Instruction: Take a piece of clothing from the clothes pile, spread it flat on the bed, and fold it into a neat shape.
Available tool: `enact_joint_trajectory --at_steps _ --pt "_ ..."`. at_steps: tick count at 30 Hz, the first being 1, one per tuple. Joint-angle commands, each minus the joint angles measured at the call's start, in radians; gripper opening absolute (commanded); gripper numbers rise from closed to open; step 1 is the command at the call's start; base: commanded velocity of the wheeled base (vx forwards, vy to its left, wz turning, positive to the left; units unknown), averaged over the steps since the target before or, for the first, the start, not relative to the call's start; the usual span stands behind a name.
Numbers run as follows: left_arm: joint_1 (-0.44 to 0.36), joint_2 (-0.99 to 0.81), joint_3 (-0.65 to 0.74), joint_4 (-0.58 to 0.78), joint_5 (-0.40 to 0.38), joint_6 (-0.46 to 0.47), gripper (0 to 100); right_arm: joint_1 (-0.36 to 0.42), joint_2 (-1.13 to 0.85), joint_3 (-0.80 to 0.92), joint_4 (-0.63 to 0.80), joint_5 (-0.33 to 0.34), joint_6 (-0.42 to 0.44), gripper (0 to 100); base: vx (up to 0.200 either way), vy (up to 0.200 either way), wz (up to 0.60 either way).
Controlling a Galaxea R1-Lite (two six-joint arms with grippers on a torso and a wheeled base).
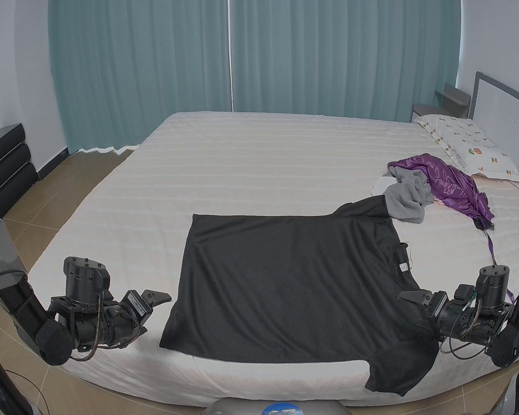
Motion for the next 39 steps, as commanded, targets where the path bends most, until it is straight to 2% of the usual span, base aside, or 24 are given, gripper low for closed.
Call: enact_joint_trajectory --at_steps 1,6,24,35,38,39 --pt "0.000 0.001 -0.005 -0.012 0.000 -0.018 100 0.001 0.003 0.018 -0.001 0.001 0.000 100 0.000 0.000 0.00" --pt "-0.002 0.003 -0.008 -0.058 -0.001 -0.072 100 0.001 0.012 0.018 -0.004 0.002 0.002 100 0.000 0.000 0.00" --pt "-0.009 0.004 0.000 -0.064 -0.001 -0.079 100 -0.001 0.017 0.018 -0.013 0.001 0.002 100 0.000 -0.200 0.00" --pt "0.012 0.006 0.006 -0.065 0.034 -0.065 100 -0.001 0.017 0.018 -0.013 0.001 0.003 100 0.000 0.000 0.00" --pt "0.031 0.009 0.061 -0.065 0.037 0.017 100 -0.001 0.017 0.018 -0.012 -0.001 0.005 100 0.000 0.000 0.00" --pt "0.031 0.009 0.061 -0.065 0.037 0.017 100 -0.001 0.017 0.018 -0.012 -0.001 0.005 100 0.000 0.000 0.00"
